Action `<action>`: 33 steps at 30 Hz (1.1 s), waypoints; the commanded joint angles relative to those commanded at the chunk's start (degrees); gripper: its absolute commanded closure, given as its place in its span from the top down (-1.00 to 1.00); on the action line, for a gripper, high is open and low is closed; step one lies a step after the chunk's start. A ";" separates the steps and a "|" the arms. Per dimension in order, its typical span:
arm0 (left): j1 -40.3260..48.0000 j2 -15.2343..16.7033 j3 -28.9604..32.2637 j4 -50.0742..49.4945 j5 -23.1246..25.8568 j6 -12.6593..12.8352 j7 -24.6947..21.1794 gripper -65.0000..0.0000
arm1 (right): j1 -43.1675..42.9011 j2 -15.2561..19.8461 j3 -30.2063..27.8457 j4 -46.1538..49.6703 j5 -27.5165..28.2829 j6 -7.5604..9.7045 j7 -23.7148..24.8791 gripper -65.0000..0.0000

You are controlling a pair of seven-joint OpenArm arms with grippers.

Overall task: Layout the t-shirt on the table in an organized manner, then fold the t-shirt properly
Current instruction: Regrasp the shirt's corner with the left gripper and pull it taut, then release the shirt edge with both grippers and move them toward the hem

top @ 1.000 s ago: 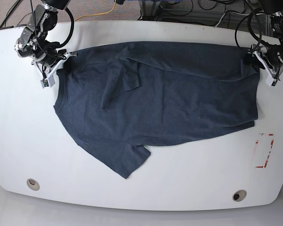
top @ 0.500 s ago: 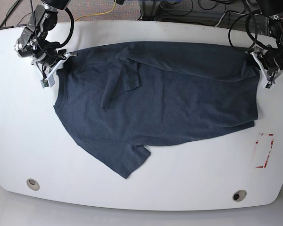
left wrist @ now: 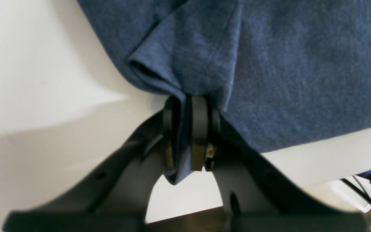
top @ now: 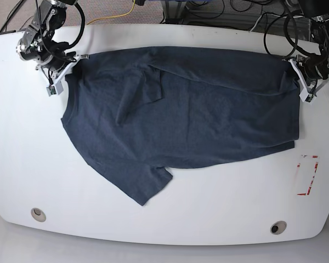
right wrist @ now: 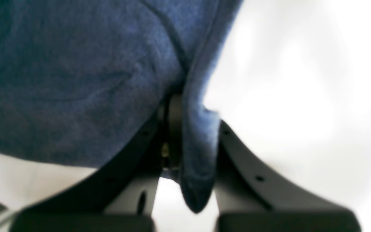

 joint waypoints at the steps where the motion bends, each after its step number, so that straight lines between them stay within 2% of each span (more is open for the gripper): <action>1: 0.79 0.00 0.00 0.79 0.00 0.00 0.00 -0.87 | -0.62 0.00 0.26 0.62 0.00 0.00 0.00 -1.00; 11: 7.30 0.26 0.00 10.29 -0.09 0.00 0.26 -0.87 | -5.36 -0.09 2.20 3.43 0.00 0.00 -0.09 -0.98; 20: 7.82 0.26 0.00 11.34 0.09 0.00 1.67 -0.85 | -5.45 0.00 3.34 3.25 0.00 0.00 0.00 -0.85; 22: 7.82 0.18 0.00 11.52 0.09 0.00 1.67 -0.73 | -5.45 0.00 3.34 3.25 0.00 0.00 0.00 -0.74; 25: 7.56 0.18 0.00 11.52 0.09 0.00 1.76 -0.38 | -5.36 -0.09 3.34 3.34 0.00 0.00 0.00 -0.49; 27: 7.21 0.09 0.00 11.60 0.09 0.00 1.76 0.03 | -5.27 -0.09 3.34 3.34 0.00 0.00 0.00 -0.19; 28: 6.77 0.09 0.00 11.60 0.09 0.00 1.76 0.14 | -5.27 -0.09 3.34 3.34 0.00 0.00 0.00 -0.10; 30: 5.80 0.00 -0.70 12.04 0.09 0.00 1.85 0.27 | -5.27 -0.09 3.34 3.34 0.09 0.00 0.00 0.08; 33: 5.10 0.00 -3.16 13.63 -0.09 0.00 3.25 0.28 | -5.36 0.00 3.34 3.34 0.35 0.00 0.00 0.24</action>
